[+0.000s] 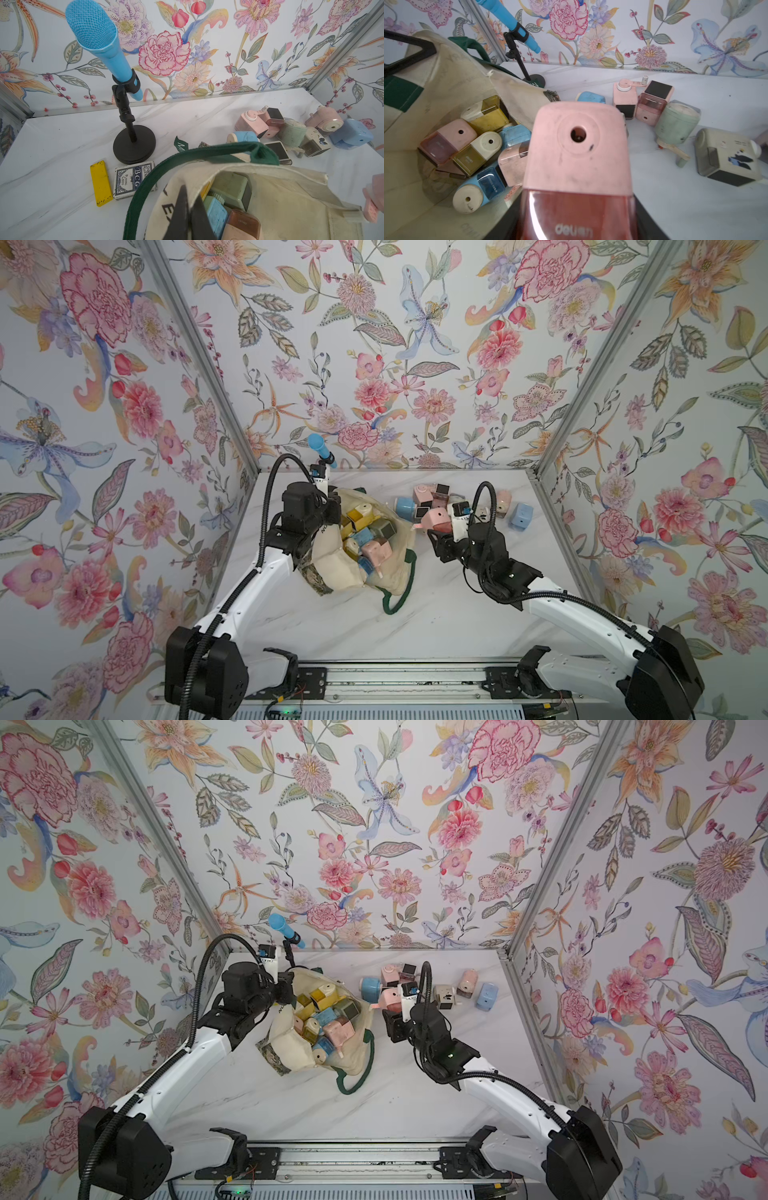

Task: Take out the pencil sharpeners from the tote bags
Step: Place the pencil sharpener at the center of the board.

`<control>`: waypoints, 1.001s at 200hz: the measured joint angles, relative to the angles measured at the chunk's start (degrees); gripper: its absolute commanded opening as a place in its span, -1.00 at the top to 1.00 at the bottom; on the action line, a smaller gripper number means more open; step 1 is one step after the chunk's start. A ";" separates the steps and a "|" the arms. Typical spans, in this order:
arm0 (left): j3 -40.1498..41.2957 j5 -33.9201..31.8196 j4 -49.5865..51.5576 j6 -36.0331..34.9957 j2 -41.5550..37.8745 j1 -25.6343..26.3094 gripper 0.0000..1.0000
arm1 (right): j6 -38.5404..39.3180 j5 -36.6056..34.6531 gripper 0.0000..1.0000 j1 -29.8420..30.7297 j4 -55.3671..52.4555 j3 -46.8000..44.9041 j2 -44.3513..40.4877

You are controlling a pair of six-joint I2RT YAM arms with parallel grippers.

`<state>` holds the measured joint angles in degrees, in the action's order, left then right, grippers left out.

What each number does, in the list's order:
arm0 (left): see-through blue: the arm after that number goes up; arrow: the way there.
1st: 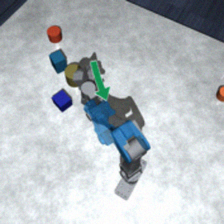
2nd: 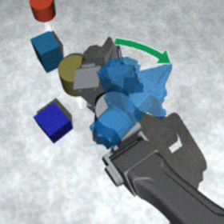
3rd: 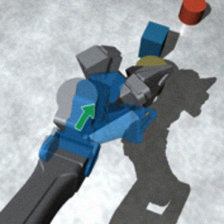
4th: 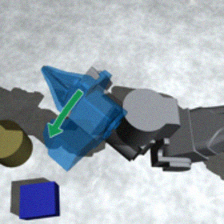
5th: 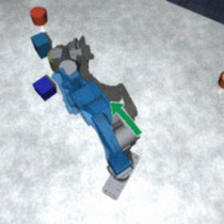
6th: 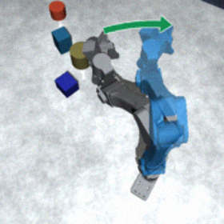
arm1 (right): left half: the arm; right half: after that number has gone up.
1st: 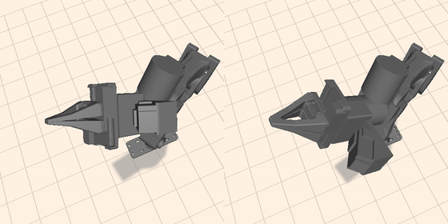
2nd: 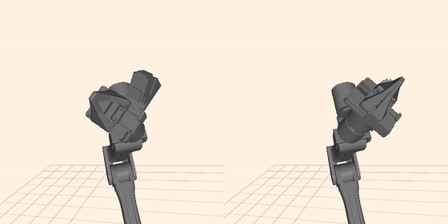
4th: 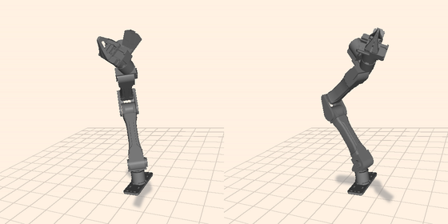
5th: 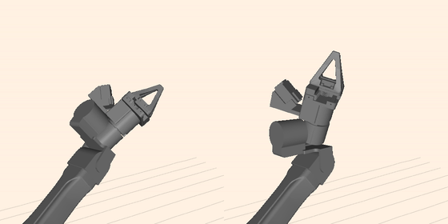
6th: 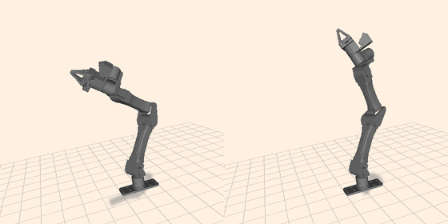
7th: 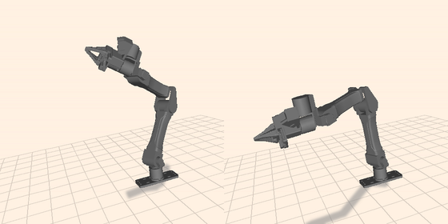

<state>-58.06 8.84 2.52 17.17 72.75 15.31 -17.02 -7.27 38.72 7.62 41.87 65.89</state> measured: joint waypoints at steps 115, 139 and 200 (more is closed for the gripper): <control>0.00 -0.13 -0.17 -0.02 0.00 0.09 1.00 | -4.24 10.51 0.25 -4.20 8.11 -3.08 0.52; 0.00 -0.15 -0.17 0.00 0.00 0.09 1.00 | -4.26 13.51 0.25 -3.43 10.34 -4.20 -0.44; 0.00 -0.17 -0.17 -0.02 0.00 0.09 1.00 | -5.64 8.90 0.22 -6.80 11.04 -7.54 -8.13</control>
<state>-58.06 8.67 2.35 17.15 72.75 15.40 -22.65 1.63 31.92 18.65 34.33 57.76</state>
